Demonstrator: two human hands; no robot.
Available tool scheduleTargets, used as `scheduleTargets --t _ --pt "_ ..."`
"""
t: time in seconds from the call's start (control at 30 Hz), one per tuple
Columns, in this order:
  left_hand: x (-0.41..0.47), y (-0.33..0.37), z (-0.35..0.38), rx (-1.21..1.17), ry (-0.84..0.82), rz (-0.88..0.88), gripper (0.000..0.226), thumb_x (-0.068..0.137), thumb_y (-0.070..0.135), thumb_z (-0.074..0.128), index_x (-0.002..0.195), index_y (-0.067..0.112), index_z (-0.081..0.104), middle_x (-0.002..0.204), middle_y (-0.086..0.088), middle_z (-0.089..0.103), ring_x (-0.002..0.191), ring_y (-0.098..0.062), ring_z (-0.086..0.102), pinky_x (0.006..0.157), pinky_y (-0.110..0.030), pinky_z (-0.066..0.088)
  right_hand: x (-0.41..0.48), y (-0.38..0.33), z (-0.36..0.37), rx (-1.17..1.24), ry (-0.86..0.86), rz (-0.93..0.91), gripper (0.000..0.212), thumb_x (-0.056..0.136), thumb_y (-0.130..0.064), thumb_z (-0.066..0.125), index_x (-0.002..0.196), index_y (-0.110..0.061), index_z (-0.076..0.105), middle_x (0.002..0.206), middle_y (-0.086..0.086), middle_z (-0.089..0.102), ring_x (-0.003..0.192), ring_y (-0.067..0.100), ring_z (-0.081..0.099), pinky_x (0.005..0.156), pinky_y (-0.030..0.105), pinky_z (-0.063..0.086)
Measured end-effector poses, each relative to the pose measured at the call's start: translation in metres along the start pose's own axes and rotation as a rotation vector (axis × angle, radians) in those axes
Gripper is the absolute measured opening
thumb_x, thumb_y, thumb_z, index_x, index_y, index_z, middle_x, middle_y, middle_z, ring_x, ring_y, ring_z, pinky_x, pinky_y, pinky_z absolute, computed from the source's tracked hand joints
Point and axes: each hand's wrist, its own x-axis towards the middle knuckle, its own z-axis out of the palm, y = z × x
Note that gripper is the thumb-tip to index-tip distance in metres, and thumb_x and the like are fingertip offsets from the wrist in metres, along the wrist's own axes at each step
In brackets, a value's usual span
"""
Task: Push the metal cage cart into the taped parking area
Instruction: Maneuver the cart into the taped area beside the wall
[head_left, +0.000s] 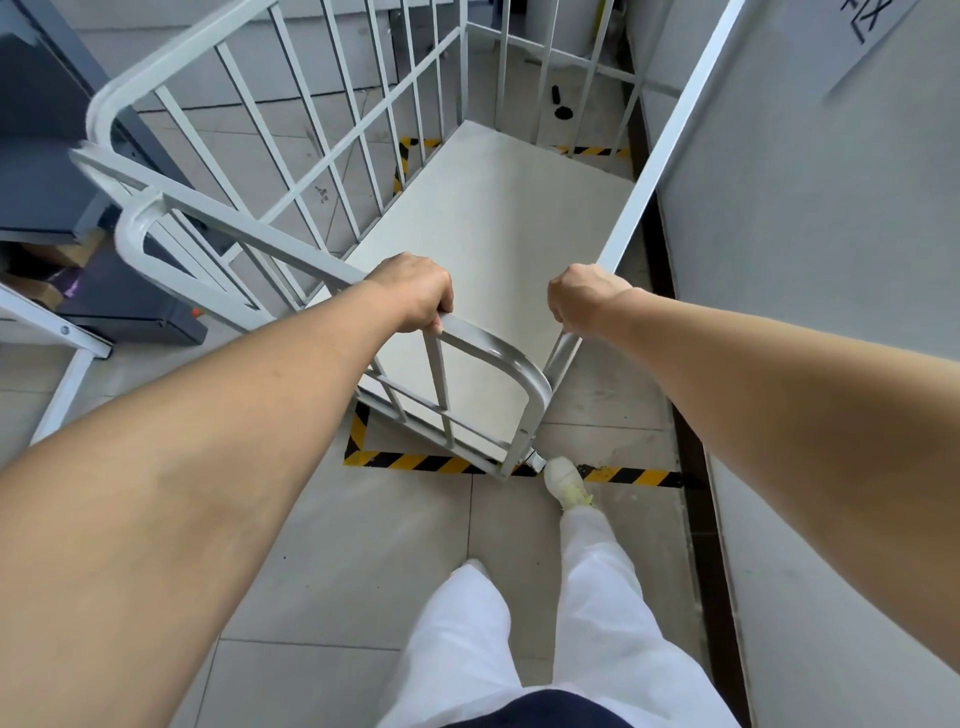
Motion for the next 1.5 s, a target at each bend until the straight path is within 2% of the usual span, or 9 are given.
scheduleTargets --t 0.17,0.33,0.57,0.77,0.9,1.03,1.13,1.27,1.5 --pt "0.000 0.003 0.002 -0.013 0.001 0.015 0.031 0.082 0.015 0.074 0.113 0.020 0.072 0.108 0.000 0.073 0.112 -0.025 0.058 0.080 -0.027 0.042 -0.002 0.003 0.003 0.012 -0.014 0.031 0.029 0.084 0.003 0.043 0.097 -0.003 0.068 0.087 0.013 0.056 0.087 0.034 0.060 0.068 0.026 0.035" --pt "0.002 0.001 0.002 -0.009 -0.012 0.020 0.033 0.082 0.016 0.075 0.115 0.020 0.071 0.108 0.001 0.073 0.113 -0.024 0.057 0.084 -0.028 0.044 -0.005 -0.002 -0.002 -0.025 -0.021 -0.016 0.027 0.088 0.002 0.043 0.102 0.000 0.066 0.101 0.019 0.064 0.083 0.033 0.056 0.069 0.028 0.038" --pt "0.005 -0.004 0.001 0.022 -0.026 0.047 0.026 0.083 0.017 0.073 0.109 0.019 0.073 0.103 0.003 0.075 0.107 -0.023 0.058 0.077 -0.026 0.040 -0.003 -0.007 -0.010 -0.157 -0.112 -0.067 0.028 0.084 0.005 0.042 0.096 -0.001 0.067 0.061 0.005 0.046 0.080 0.032 0.059 0.062 0.025 0.037" --pt "0.003 -0.007 0.001 0.065 -0.043 0.069 0.004 0.081 0.011 0.068 0.082 0.014 0.070 0.088 0.004 0.076 0.082 -0.018 0.050 0.067 -0.026 0.040 -0.002 -0.015 -0.021 -0.377 -0.188 -0.217 0.022 0.080 0.010 0.046 0.079 -0.004 0.063 0.059 0.006 0.045 0.071 0.030 0.053 0.063 0.027 0.041" --pt "0.001 -0.004 0.002 0.072 -0.011 0.064 0.023 0.082 0.005 0.061 0.063 0.017 0.056 0.082 0.006 0.076 0.078 -0.016 0.049 0.062 -0.025 0.032 0.002 -0.017 -0.027 -0.518 -0.223 -0.330 0.021 0.083 0.010 0.055 0.075 -0.010 0.057 0.058 0.003 0.042 0.073 0.027 0.053 0.064 0.027 0.043" --pt "-0.001 -0.003 0.002 0.093 0.000 0.064 0.021 0.081 0.003 0.058 0.067 0.018 0.057 0.082 0.006 0.076 0.077 -0.015 0.051 0.062 -0.024 0.035 0.008 -0.018 -0.031 -0.592 -0.273 -0.384 0.016 0.083 0.005 0.062 0.071 -0.005 0.060 0.059 0.000 0.042 0.075 0.026 0.052 0.055 0.025 0.042" --pt "0.000 -0.001 0.003 0.112 -0.004 0.055 0.021 0.076 -0.003 0.054 0.065 0.015 0.054 0.079 0.005 0.076 0.073 -0.016 0.051 0.054 -0.024 0.031 0.009 -0.015 -0.034 -0.598 -0.286 -0.406 0.039 0.085 -0.001 0.064 0.056 -0.013 0.040 0.060 0.000 0.039 0.074 0.025 0.048 0.042 0.021 0.031" --pt "0.001 -0.001 0.001 0.120 -0.025 0.044 0.021 0.074 -0.004 0.053 0.066 0.015 0.053 0.079 0.006 0.075 0.072 -0.016 0.050 0.053 -0.023 0.028 0.011 -0.012 -0.036 -0.549 -0.281 -0.430 0.043 0.085 0.003 0.059 0.054 -0.014 0.036 0.058 0.000 0.037 0.052 0.018 0.040 0.041 0.020 0.029" --pt "0.001 -0.002 0.001 0.132 -0.014 0.048 0.022 0.077 -0.002 0.056 0.065 0.016 0.054 0.077 0.006 0.073 0.071 -0.017 0.050 0.059 -0.024 0.032 0.009 -0.009 -0.033 -0.464 -0.231 -0.373 0.036 0.083 0.012 0.049 0.056 -0.008 0.038 0.060 0.004 0.039 0.052 0.018 0.041 0.044 0.019 0.030"
